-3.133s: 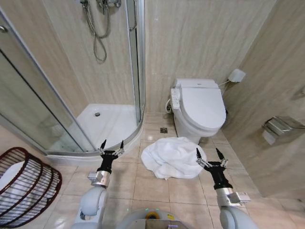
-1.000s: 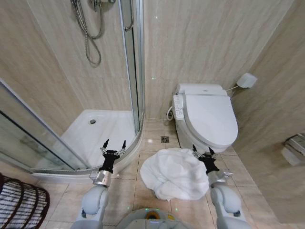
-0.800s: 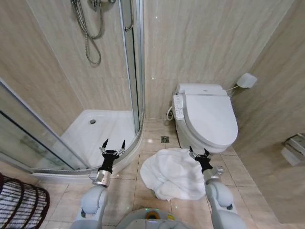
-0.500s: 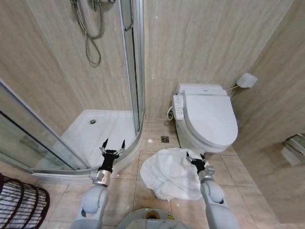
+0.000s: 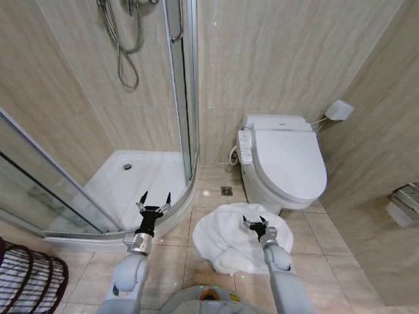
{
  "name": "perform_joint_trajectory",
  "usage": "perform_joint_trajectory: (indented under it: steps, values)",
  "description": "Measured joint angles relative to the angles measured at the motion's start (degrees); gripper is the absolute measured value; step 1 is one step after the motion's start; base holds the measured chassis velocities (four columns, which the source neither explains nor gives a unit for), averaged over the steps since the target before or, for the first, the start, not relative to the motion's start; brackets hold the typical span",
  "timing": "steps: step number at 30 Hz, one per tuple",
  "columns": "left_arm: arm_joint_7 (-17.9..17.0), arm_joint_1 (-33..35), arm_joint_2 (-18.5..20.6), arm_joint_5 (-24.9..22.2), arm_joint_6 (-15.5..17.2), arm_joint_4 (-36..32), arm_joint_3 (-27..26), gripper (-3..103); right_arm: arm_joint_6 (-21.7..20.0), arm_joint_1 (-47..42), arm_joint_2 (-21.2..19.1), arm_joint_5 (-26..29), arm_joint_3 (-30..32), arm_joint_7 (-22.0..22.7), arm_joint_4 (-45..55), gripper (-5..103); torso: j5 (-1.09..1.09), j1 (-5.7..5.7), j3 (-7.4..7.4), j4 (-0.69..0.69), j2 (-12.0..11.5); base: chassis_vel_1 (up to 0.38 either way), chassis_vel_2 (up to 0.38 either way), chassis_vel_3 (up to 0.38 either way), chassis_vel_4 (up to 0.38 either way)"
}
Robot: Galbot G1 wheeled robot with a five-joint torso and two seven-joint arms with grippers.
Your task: Discard the used towel into the hamper.
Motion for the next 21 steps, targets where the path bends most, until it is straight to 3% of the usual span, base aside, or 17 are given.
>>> perform_joint_trajectory:
  steps: [11,21]
  values:
    - [-0.08,0.05,-0.29,0.33,0.05,0.21,0.10,100,0.89,5.81,1.30,0.05,2.20,-4.68,-11.77,100,0.00,0.00,0.00,0.00,0.00,0.000,0.000,0.000,0.000]
    - [-0.12,0.48,-0.27,0.72,0.23,-0.20,0.09,100,1.09,8.37,2.50,-1.09,4.34,-4.85,-18.45,100,0.00,0.00,0.00,0.00,0.00,0.000,0.000,0.000,0.000]
